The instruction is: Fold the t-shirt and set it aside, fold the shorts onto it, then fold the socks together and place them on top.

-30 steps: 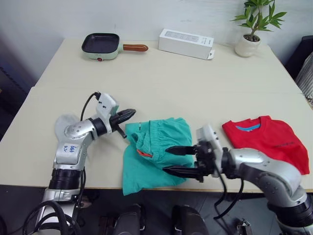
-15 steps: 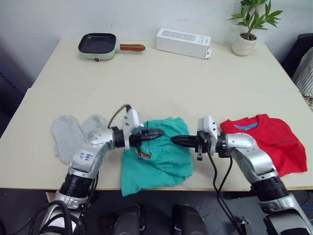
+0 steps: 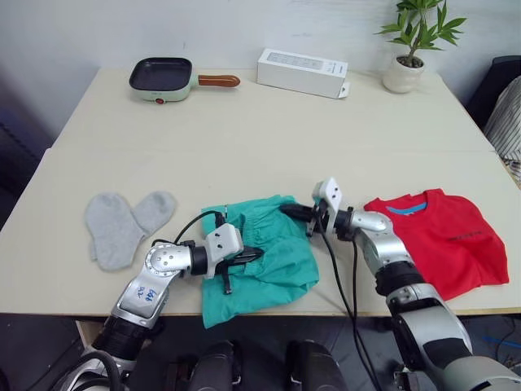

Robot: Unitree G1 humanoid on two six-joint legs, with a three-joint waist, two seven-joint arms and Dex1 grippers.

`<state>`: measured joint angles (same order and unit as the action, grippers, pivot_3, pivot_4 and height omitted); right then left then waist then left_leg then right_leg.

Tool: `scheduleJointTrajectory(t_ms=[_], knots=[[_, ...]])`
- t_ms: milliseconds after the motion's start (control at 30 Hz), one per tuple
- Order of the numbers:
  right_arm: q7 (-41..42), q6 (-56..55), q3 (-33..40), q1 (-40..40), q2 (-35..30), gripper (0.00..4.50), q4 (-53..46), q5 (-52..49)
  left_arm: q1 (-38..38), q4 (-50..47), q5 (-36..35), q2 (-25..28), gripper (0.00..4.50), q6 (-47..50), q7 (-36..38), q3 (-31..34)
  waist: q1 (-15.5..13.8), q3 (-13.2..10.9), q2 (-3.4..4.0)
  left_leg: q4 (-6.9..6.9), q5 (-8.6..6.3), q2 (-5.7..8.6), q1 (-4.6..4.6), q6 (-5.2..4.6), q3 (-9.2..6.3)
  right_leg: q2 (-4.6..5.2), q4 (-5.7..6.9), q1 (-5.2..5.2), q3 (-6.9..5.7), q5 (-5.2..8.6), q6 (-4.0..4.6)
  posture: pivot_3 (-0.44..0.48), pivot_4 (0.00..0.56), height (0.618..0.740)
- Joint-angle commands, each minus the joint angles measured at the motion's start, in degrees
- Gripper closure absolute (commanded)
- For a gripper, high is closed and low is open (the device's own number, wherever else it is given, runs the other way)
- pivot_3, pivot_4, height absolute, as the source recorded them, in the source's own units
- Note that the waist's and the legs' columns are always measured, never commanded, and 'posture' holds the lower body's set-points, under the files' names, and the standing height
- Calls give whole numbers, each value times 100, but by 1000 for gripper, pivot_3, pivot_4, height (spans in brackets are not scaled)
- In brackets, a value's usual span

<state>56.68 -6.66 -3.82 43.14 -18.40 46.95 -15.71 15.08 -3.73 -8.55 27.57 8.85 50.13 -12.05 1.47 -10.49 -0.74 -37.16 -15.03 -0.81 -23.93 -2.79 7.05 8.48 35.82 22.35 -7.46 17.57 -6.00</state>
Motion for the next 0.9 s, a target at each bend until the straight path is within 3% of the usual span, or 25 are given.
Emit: scheduleJointTrajectory(t_ms=[33, 167, 333, 700, 800, 900], knots=[[198, -53, 396, 69, -29, 4478, -111, -256, -16, 249, -91, -7, 4500, -74, 77, 93, 15, -1, 2, 3, 1, 0, 0, 2, 0, -1, 2, 1, 2, 1, 2, 0, 150, 740], [962, 534, 481, -365, -228, 4478, -1416, -748, 441, 339, -520, -250, 4500, -28, 74, 407, 6, -8, 12, 2, 5, 0, -1, 3, 0, -2, 13, 2, 1, 1, 2, 0, 150, 740], [1378, 1420, 97, -1723, -741, 4478, -3758, -972, 1202, 733, -555, -523, 4500, 263, -14, 424, -123, -7, 12, -10, 6, 4, -20, -9, -18, 1, 15, 1, -10, -2, -3, 0, 150, 740], [1338, 731, -383, -3115, -1013, 4478, -4676, -334, 1695, 2051, 284, -852, 4500, 0, -423, 9, -145, -8, 10, -14, 4, 10, -13, -13, 5, -11, 6, 8, -32, -3, -7, 0, 150, 740], [1482, 947, -255, -3537, -1350, 4478, -5498, -639, 1617, 1996, 248, -779, 4500, 40, -322, 64, -151, -8, 10, -13, 4, 10, -13, -13, 3, -3, 5, 7, -29, -3, -7, 0, 150, 740], [1254, 2284, 15, -3774, -1876, 4478, -6280, -1310, 1478, 1788, -62, -636, 4500, -136, 32, 275, -134, -8, 11, -13, 2, 7, -12, -12, -3, 1, 2, 5, -22, -3, -6, 0, 150, 740]])
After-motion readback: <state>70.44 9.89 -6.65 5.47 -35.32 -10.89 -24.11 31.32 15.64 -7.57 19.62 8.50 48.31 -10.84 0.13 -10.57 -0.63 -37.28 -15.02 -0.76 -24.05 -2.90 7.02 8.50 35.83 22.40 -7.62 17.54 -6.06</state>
